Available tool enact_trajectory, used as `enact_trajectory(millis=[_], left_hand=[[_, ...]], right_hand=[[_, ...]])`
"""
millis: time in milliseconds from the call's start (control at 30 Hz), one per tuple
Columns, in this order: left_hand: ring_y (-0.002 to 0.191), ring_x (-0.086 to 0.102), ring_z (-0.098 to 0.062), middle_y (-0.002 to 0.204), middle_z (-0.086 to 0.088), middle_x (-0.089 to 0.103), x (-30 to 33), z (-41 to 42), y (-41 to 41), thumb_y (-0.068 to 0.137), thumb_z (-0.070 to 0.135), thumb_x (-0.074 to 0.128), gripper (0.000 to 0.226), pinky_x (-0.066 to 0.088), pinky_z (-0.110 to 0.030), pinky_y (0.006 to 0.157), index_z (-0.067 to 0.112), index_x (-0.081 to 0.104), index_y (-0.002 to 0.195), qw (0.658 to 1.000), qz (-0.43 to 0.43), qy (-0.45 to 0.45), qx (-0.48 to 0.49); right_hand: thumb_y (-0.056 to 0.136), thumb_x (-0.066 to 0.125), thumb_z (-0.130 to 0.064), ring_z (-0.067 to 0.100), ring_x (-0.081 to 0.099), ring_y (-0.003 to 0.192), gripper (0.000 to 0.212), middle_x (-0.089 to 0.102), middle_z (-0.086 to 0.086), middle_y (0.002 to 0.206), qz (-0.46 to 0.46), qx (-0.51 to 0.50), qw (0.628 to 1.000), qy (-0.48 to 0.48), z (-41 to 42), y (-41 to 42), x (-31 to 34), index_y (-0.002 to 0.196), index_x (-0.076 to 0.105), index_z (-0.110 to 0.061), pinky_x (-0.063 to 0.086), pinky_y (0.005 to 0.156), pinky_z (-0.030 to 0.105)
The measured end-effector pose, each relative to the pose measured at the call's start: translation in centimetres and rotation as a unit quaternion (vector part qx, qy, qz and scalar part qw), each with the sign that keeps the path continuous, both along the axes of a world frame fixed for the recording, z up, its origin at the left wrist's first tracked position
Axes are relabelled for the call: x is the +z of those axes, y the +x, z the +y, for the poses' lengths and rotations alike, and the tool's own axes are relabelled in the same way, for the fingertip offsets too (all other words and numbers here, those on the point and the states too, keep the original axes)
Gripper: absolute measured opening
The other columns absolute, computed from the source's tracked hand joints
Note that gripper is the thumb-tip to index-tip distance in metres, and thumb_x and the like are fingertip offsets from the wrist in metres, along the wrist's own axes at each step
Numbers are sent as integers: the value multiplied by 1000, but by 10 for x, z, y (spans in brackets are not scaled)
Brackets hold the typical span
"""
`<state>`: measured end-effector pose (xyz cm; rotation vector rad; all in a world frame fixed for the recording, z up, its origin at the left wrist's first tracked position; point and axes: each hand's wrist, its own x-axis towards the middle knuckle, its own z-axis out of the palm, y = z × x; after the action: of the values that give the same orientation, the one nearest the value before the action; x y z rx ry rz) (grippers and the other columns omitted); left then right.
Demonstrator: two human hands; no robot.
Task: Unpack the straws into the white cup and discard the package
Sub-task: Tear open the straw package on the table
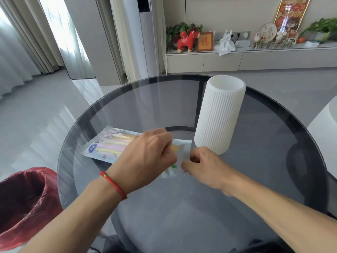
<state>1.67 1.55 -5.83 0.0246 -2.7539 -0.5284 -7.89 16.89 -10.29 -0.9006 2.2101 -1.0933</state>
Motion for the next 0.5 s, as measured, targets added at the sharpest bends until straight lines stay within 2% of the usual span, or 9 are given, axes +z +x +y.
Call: enact_trajectory(millis=[67,100,167,233,267,333,400,467,500], left_hand=[[64,44,-24,73,3,50,1,-9,0,85,14,66,39,42,-43,60,25,39,59,1000,20,7,-8],[70,46,-22,80,3,53,-1,-11,1,85,14,67,34,43,-40,65,23,45,61,999,23,-7,-22],[80,48,-22,91,0,56,-8,-13,1,86,13,67,22,44,-39,74,11,55,67,999,9,-20,-29],[82,50,-22,92,-1,55,-13,-13,0,87,14,65,21,45,-42,78,8,55,70,999,-13,3,-31],[84,50,-22,93,0,55,-15,-12,-1,88,15,64,21,44,-44,78,9,55,70,999,-14,4,-31],[95,50,-20,102,4,58,-17,-14,0,89,21,63,20,44,-45,84,12,56,72,999,-4,-25,-26],[112,49,-15,118,9,58,-15,-20,1,89,33,57,21,40,-46,96,16,57,76,998,-17,-21,-50],[113,51,-8,127,15,56,-10,-30,4,85,57,59,36,39,-44,99,22,51,84,990,-92,41,-102],[108,53,-8,127,15,56,-8,-35,4,76,73,63,53,41,-42,97,25,46,92,983,-127,60,-122]], right_hand=[[90,63,-24,7,33,42,45,39,-13,42,-20,-12,999,40,2,3,-2,47,50,-24,27,45,23],[88,64,-29,10,36,44,41,42,-13,45,-7,-25,999,44,2,4,-3,50,49,-24,30,46,26],[83,69,-45,13,51,55,22,57,-13,62,93,-59,992,61,2,5,-2,76,57,-29,40,52,31],[84,75,-51,10,56,68,39,59,-12,89,213,-85,973,38,5,7,1,113,55,-34,48,60,35],[87,77,-47,9,54,68,42,57,-12,97,257,-85,963,7,5,8,3,121,56,-35,51,62,36],[93,79,-32,11,51,66,20,61,-9,100,333,-75,938,-67,4,10,7,111,71,-29,54,58,37],[95,78,-20,16,57,70,3,67,-4,90,385,-74,914,-104,2,8,5,95,76,-18,54,56,41],[98,74,-14,21,61,71,7,68,-1,85,383,-80,912,-124,2,5,4,92,73,-12,53,56,44],[99,72,-12,23,61,69,8,67,1,86,379,-82,912,-136,3,3,4,92,72,-10,53,56,45]])
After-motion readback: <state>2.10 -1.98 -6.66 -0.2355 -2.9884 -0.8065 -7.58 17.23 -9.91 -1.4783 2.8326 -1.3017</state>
